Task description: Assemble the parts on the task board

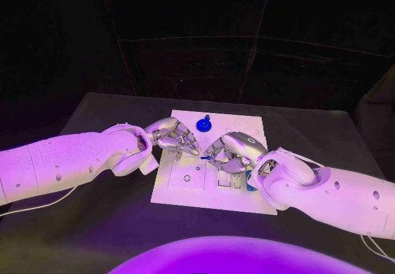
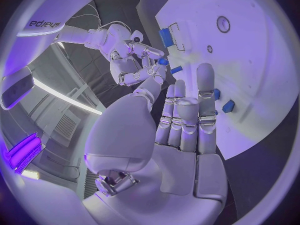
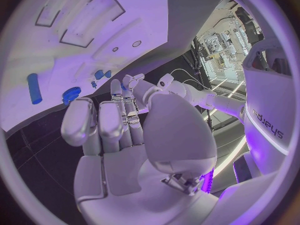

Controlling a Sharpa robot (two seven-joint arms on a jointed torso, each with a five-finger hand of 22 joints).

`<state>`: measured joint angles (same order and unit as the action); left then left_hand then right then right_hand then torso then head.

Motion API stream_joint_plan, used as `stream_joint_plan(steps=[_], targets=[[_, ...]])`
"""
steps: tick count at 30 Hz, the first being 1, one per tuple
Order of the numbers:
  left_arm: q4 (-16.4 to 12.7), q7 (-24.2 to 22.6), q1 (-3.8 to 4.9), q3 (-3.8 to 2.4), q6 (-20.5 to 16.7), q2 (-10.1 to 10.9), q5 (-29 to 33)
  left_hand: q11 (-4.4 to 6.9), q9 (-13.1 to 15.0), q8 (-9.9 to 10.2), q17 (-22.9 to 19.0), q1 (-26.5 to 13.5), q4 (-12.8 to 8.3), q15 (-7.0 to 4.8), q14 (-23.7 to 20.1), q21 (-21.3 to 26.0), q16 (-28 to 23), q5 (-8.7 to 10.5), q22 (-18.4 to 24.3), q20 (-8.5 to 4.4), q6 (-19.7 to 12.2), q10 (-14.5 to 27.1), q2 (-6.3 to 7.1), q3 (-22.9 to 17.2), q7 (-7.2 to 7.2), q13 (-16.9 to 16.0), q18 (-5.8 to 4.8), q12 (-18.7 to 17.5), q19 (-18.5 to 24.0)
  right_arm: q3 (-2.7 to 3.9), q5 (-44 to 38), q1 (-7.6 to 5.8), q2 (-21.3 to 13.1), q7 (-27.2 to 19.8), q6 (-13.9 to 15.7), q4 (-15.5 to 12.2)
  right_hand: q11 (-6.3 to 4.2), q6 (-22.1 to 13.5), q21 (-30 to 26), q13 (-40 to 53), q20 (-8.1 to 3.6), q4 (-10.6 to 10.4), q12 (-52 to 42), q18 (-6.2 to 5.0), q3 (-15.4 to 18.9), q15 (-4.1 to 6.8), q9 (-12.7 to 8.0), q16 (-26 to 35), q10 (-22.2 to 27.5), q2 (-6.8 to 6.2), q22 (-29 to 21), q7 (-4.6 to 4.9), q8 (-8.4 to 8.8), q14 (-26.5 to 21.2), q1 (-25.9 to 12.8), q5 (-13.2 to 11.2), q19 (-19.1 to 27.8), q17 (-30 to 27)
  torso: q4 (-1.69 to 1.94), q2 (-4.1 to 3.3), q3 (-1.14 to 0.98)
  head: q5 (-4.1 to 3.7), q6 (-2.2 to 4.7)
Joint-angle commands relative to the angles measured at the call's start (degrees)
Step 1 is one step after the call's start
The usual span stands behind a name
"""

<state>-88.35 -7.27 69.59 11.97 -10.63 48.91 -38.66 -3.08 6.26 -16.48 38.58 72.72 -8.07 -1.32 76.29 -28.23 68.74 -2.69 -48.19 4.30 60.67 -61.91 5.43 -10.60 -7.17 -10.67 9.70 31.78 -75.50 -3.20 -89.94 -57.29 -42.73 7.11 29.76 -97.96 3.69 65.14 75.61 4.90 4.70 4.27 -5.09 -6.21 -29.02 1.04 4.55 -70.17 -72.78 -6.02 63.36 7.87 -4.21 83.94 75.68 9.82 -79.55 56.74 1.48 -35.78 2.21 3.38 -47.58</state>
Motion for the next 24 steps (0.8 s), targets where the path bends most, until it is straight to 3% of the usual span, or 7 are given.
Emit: stream_joint_plan(steps=[1,24], targets=[[-0.14,0.48,0.03,-0.01,0.29,-0.13,-0.51,0.0,0.07,-0.25,0.06,-0.48,0.05,-0.06,0.53,0.34,0.32,-0.03,0.06,0.05,-0.53,0.29,0.1,0.49,-0.06,-0.1,0.64,0.26,-0.49,0.05,1.02,-0.11,0.13,-1.25,2.2,-0.13,-0.16,0.36,0.18,0.05,-0.17,-0.05,0.25,0.89,0.19,0.31,0.08,-0.29,-0.36,0.56,0.05,0.01,-0.17,1.2,-0.11,0.29,0.13,0.07,0.01,0.03,-0.02,-0.09,-0.02],[0.04,0.71,0.01,0.04,0.64,-0.6,-1.23,-0.04,0.14,-0.54,0.0,-0.09,-0.1,-0.04,0.5,0.41,0.32,-0.04,0.15,0.06,-0.92,0.81,0.03,1.25,-0.1,-0.35,0.63,0.62,-0.54,0.06,3.21,-0.11,0.76,-3.84,5.07,-0.16,-0.18,0.38,0.26,0.05,-0.16,-0.2,0.29,0.92,0.27,0.31,0.09,-0.46,-0.38,0.68,0.18,-0.03,-0.17,1.23,-0.14,0.4,0.07,0.28,0.03,0.0,0.0,-0.15,-0.17]])
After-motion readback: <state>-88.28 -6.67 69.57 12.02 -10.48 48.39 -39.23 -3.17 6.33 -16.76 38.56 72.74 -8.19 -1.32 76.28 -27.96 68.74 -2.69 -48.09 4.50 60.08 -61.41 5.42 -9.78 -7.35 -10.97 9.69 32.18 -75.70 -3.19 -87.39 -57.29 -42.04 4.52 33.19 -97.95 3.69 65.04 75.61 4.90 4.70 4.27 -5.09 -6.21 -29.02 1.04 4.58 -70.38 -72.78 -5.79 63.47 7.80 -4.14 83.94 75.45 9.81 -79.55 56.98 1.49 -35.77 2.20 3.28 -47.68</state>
